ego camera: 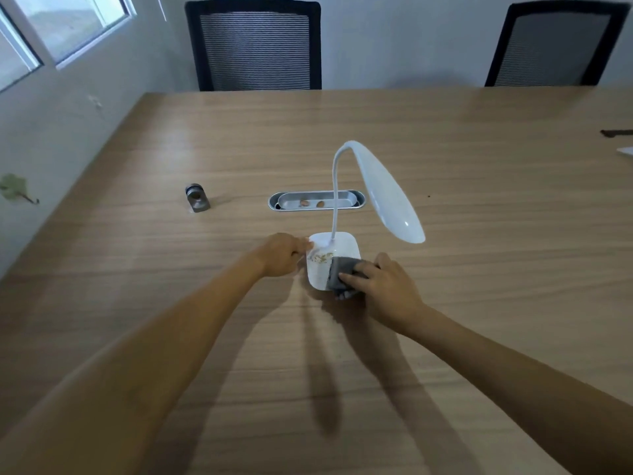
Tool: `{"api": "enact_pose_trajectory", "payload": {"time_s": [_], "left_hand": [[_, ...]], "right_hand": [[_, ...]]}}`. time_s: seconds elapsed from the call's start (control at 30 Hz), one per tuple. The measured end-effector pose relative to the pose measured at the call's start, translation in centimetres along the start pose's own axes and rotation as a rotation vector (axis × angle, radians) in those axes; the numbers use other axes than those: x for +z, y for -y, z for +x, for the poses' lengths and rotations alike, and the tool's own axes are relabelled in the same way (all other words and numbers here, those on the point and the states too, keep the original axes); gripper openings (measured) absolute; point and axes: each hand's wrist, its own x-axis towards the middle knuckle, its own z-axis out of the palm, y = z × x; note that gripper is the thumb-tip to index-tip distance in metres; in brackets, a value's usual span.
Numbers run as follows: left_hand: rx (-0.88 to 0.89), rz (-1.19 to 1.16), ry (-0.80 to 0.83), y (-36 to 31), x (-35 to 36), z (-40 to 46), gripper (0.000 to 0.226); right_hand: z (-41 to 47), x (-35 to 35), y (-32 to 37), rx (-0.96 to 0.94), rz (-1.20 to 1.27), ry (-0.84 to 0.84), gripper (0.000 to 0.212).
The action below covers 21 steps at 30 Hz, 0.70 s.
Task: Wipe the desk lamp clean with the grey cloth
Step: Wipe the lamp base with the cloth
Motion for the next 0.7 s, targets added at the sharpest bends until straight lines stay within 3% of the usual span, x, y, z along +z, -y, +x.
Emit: {"api": "enact_pose_trajectory", "payload": {"time_s": [0.17,0.27,0.4,0.5,0.57,0.7], "left_hand": [[0.003,0.055,0.037,0.1,-0.2,0.3,0.041],[-0.001,0.061,0.055,0.1,-0.3,0.3,0.04],[0.001,0.046,0.042,0.2,-0.1,0.1,0.042],[-0.021,0.018,0.039,0.2,0.1,0.1,0.043],[-0.033,0.001,0.049,0.1,0.1,0.1,0.042],[-0.046,-0.011,0.07,0.0,0.0,0.0,0.044]], "right_hand": [[1.8,-1.6,0.9,-0.004,-0.038,-0.073,0.044],[4.0,-1.9,1.6,0.085,-0.123,0.026,0.05],[2.8,-0.3,2.4,0.126,-0.006,0.205,0.04],[0.1,-0.9,3.4,-0.005,0.015,0.117,0.029],[-1.1,-0.9,3.3,-0.083,0.005,0.065,0.032],[0.2,-1.5,2.2,0.061,0.044,-0.047,0.04]]}}
